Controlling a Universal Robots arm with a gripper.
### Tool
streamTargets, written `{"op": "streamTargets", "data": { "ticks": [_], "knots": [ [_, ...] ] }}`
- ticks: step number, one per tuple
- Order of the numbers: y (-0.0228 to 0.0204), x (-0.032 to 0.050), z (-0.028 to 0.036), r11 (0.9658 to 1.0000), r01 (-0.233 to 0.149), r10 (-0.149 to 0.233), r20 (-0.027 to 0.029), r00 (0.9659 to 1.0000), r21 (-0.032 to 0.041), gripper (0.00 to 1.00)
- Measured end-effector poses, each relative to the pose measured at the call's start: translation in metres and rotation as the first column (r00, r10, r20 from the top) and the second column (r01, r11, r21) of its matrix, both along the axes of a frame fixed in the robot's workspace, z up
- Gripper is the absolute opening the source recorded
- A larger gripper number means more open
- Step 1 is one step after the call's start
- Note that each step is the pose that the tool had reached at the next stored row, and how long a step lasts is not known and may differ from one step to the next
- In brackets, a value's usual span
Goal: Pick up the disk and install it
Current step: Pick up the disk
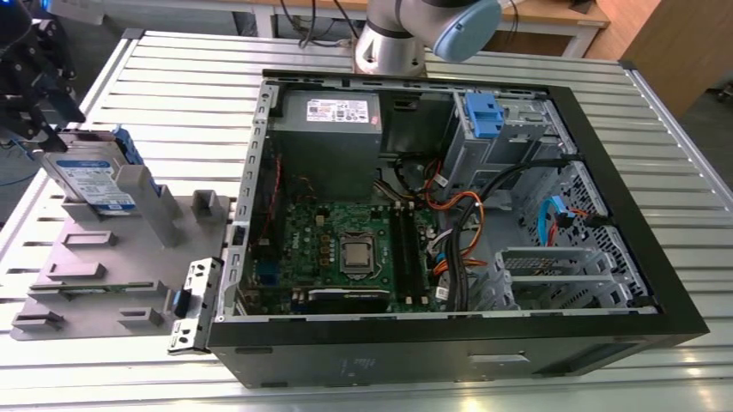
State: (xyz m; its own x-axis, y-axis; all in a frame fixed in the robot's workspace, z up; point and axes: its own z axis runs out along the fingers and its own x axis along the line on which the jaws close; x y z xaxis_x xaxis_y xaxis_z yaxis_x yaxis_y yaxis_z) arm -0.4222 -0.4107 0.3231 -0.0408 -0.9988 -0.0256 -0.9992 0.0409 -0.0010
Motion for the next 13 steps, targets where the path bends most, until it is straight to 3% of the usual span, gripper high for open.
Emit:
{"op": "streamTargets", "data": {
  "ticks": [13],
  "knots": [
    [0.0000, -0.0008, -0.0205, 0.9994, -0.035, 0.035, 0.0000, 0.9994, 0.0013, 0.53]
  ]
}}
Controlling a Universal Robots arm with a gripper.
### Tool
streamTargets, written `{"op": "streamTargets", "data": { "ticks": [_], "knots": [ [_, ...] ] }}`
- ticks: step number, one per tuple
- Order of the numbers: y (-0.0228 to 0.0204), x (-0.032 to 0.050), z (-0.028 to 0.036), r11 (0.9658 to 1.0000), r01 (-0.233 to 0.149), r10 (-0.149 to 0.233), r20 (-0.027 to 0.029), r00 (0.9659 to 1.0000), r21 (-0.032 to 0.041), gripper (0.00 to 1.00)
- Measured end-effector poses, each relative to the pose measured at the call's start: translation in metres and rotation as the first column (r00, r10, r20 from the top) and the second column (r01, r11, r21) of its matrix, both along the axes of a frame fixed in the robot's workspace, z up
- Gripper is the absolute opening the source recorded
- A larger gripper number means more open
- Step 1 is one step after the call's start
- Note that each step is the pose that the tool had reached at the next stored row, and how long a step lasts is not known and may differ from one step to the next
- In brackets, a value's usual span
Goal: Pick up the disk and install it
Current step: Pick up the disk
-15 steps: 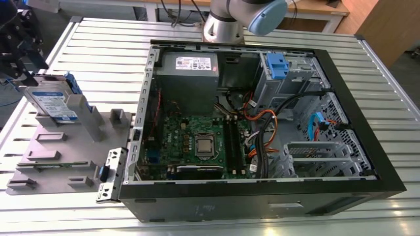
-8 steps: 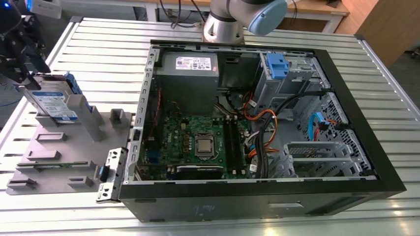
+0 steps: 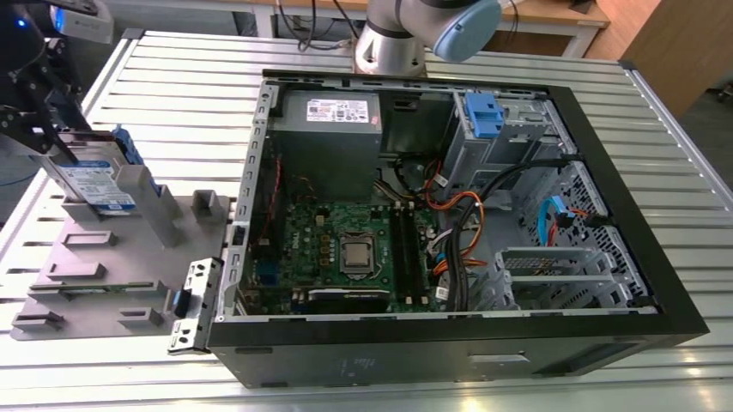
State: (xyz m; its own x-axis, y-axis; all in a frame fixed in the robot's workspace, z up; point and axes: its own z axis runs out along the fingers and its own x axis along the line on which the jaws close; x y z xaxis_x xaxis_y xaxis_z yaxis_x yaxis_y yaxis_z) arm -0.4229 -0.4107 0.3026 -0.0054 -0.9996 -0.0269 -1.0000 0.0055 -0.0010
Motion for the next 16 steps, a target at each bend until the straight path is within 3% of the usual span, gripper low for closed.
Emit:
{"op": "streamTargets", "data": {
  "ticks": [16],
  "knots": [
    [0.0014, 0.0020, -0.0022, 1.0000, -0.005, 0.005, 0.0000, 1.0000, 0.0017, 0.53]
  ]
}}
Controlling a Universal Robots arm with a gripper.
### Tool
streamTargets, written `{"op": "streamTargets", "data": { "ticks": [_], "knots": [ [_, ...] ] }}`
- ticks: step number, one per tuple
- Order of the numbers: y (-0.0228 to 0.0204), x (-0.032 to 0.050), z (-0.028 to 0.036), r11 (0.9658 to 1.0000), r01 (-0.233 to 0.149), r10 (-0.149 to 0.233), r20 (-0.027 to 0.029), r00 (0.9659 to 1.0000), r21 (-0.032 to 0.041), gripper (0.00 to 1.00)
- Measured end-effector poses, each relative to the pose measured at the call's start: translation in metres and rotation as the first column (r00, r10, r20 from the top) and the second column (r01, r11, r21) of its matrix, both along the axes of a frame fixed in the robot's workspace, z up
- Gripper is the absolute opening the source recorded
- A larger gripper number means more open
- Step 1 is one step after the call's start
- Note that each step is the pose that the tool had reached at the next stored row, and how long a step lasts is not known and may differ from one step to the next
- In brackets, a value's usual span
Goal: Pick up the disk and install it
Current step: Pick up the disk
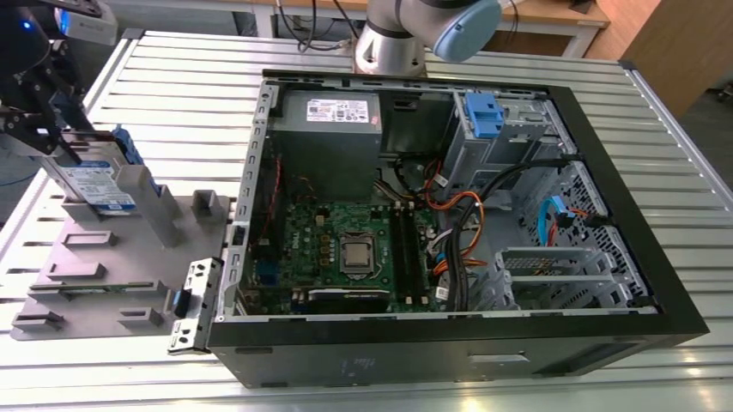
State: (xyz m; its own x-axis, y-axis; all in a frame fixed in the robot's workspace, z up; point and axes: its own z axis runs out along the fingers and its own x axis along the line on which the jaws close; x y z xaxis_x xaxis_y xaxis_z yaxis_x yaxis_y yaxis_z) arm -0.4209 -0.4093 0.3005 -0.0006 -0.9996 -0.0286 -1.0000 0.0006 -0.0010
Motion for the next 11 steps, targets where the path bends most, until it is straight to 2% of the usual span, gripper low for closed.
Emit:
{"op": "streamTargets", "data": {
  "ticks": [11],
  "knots": [
    [0.0003, 0.0004, -0.0001, 1.0000, 0.000, 0.000, 0.0000, 1.0000, 0.0000, 0.51]
  ]
}}
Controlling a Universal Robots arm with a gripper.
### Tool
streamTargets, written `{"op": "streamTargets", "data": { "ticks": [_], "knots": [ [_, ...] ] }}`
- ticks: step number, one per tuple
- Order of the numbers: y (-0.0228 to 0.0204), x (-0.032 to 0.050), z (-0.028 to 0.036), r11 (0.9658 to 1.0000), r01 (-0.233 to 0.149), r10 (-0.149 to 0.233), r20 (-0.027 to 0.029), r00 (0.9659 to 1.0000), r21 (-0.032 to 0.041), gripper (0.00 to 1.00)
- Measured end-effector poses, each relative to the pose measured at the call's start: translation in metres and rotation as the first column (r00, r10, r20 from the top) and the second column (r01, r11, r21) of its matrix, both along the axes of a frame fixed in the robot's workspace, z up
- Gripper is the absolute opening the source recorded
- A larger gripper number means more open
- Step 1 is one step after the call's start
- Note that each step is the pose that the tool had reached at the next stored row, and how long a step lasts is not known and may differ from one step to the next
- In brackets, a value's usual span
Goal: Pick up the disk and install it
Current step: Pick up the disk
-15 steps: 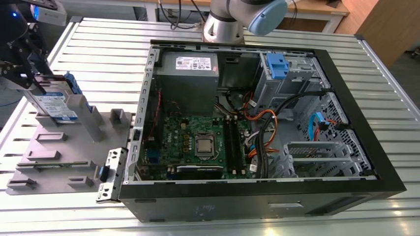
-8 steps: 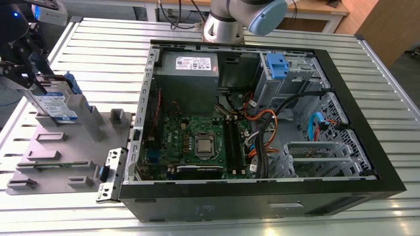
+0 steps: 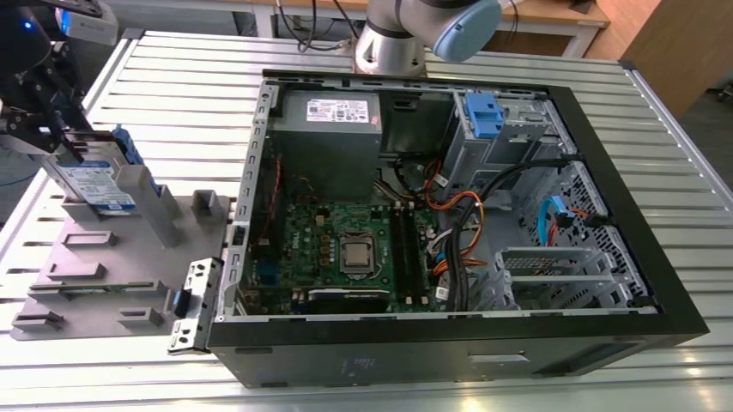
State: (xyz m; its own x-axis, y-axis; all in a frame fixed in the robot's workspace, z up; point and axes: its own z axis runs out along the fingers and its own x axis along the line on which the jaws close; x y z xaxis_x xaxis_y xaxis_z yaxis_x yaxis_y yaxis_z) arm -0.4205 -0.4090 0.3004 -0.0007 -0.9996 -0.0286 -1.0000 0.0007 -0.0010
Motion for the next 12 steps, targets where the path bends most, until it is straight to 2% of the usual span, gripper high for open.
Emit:
{"op": "streamTargets", "data": {
  "ticks": [1, 2, 12],
  "knots": [
    [0.0000, 0.0000, 0.0000, 1.0000, 0.000, 0.000, 0.0000, 1.0000, 0.0000, 0.51],
    [0.0000, 0.0001, 0.0000, 1.0000, 0.000, 0.000, 0.0000, 1.0000, 0.0000, 0.45],
    [0.0000, 0.0002, 0.0000, 1.0000, 0.000, 0.000, 0.0000, 1.0000, 0.0000, 0.45]
  ]
}}
